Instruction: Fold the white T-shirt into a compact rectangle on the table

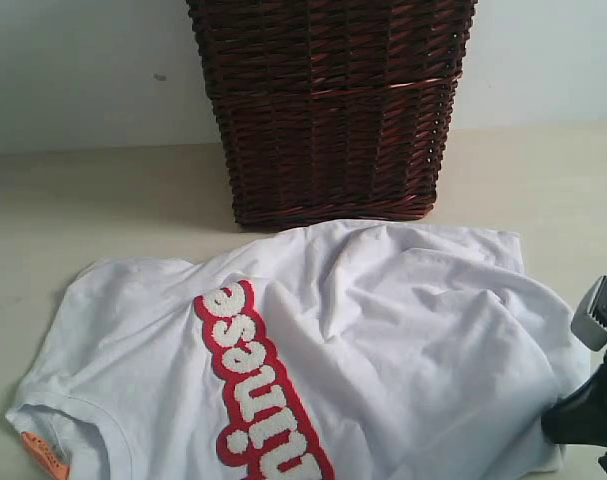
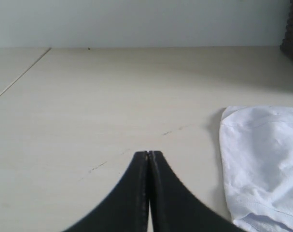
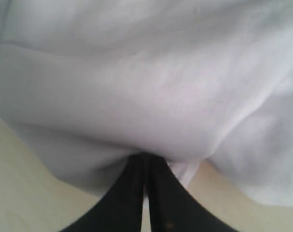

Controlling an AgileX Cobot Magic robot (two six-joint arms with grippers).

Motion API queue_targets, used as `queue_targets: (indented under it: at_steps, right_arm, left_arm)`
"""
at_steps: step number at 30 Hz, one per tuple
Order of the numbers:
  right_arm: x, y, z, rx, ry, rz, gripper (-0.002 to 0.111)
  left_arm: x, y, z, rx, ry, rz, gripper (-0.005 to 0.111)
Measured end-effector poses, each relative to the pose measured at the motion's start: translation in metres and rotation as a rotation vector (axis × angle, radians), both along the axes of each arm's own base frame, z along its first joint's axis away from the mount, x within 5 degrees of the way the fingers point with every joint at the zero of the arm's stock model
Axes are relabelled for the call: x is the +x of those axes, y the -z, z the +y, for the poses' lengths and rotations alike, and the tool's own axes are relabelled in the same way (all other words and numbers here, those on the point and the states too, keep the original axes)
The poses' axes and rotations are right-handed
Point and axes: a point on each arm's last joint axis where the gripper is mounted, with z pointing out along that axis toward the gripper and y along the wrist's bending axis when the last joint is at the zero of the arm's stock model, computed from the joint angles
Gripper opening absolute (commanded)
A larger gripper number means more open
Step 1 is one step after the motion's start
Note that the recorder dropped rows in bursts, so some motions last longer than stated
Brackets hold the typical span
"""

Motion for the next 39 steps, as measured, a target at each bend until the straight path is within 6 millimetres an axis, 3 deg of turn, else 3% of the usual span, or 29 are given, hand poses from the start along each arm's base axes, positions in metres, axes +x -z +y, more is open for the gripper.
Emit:
queue_targets:
  at_steps: [5, 9, 20, 24, 30, 32, 39]
  right_arm:
    - [-0.002, -0.004, 0.001, 0.007, -0.040, -0.016, 0.000]
    - [-0.007, -0.020, 0.002, -0.023, -0.110, -0.076, 0.000]
    - [-0.059, -0.076, 0.016, 0.027, -0.422, -0.075, 0.000]
    - [-0.056, -0.086, 0.025, 0.129, -0.352, -0.143, 0.000]
    - [-0.023, -0.097, 0.027, 0.230, 0.004, -0.334, 0.000]
    - [-0.015, -0.095, 0.022, 0.201, 0.089, -0.357, 0.007]
    - [-0.001, -0.071, 0.003, 0.001, 0.190, -0.333, 0.055]
  left_arm:
    - [0.000, 0.000, 0.000, 0.000, 0.000, 0.000, 0.000]
    - [0.000, 0.000, 0.000, 0.000, 0.000, 0.000, 0.000]
    - [0.000, 0.000, 0.000, 0.000, 0.000, 0.000, 0.000]
    - [0.000, 0.000, 0.000, 0.000, 0.000, 0.000, 0.000]
    - [0.000, 0.000, 0.000, 0.000, 0.000, 0.000, 0.000]
    - [0.000, 0.000, 0.000, 0.000, 0.000, 0.000, 0.000]
    - [0.000, 0.000, 0.000, 0.000, 0.000, 0.000, 0.000]
